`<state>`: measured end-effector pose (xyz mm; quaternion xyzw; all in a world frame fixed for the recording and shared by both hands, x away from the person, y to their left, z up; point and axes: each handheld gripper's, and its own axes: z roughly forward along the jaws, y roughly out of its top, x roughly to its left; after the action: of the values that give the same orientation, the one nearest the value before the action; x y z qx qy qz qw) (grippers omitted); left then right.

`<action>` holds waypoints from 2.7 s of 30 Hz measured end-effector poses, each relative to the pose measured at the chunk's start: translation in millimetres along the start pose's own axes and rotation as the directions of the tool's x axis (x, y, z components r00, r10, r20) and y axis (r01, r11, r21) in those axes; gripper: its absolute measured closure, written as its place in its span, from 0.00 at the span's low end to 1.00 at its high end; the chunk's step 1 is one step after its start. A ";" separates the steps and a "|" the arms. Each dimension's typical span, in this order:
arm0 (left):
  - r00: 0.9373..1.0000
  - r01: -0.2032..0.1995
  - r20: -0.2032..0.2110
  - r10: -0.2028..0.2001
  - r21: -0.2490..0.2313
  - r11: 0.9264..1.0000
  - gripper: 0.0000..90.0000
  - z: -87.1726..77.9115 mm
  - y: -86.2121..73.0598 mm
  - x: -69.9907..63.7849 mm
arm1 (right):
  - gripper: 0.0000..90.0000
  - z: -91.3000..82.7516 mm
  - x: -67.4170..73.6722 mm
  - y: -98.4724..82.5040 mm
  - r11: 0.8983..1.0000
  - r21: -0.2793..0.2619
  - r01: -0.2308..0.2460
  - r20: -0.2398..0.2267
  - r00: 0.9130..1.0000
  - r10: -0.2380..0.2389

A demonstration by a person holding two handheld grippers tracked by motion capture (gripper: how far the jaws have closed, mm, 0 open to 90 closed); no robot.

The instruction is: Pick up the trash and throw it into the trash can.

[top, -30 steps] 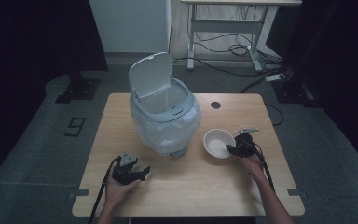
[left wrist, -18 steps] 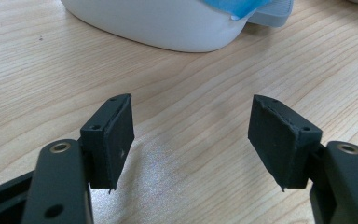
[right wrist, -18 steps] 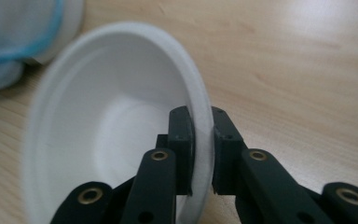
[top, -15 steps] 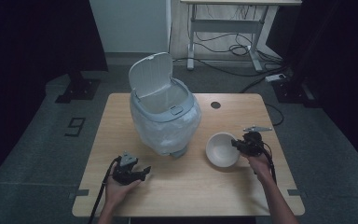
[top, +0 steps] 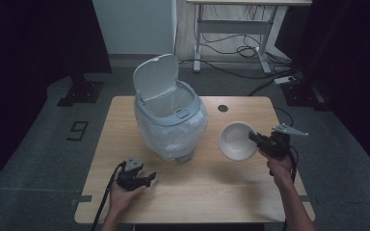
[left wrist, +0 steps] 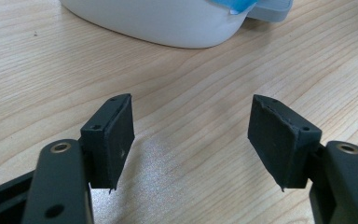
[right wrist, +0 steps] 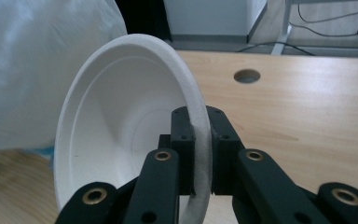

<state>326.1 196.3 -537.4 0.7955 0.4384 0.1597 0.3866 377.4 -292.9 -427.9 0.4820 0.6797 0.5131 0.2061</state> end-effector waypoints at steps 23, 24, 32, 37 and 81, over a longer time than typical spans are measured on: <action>1.000 0.000 0.005 0.000 0.014 1.000 0.35 2.2 -0.3 -0.6 | 0.92 -22.2 53.0 70.9 0.986 -0.140 0.086 -0.094 0.991 -0.100; 1.000 0.000 0.005 -0.001 0.014 1.000 0.35 2.3 -0.3 -0.7 | 0.92 -22.4 56.2 74.0 0.985 -0.146 0.090 -0.089 0.991 -0.104; 1.000 0.015 0.025 -0.015 0.000 1.000 0.36 2.5 0.3 -1.1 | 0.92 -22.8 77.7 97.4 0.979 -0.172 0.107 -0.111 0.986 -0.127; 1.000 0.021 0.018 -0.021 -0.013 1.000 0.37 1.6 0.7 -1.2 | 0.92 -22.8 91.1 109.4 0.974 -0.190 0.126 -0.125 0.980 -0.152; 0.999 0.031 0.033 -0.031 0.009 0.999 0.36 5.2 -1.6 -0.2 | 0.92 2.2 125.0 149.5 0.965 -0.225 0.135 -0.167 0.970 -0.174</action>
<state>328.2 194.2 -542.0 0.7928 0.4448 0.1385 0.3930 389.1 -182.1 -268.0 0.3527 0.6730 0.6075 0.2316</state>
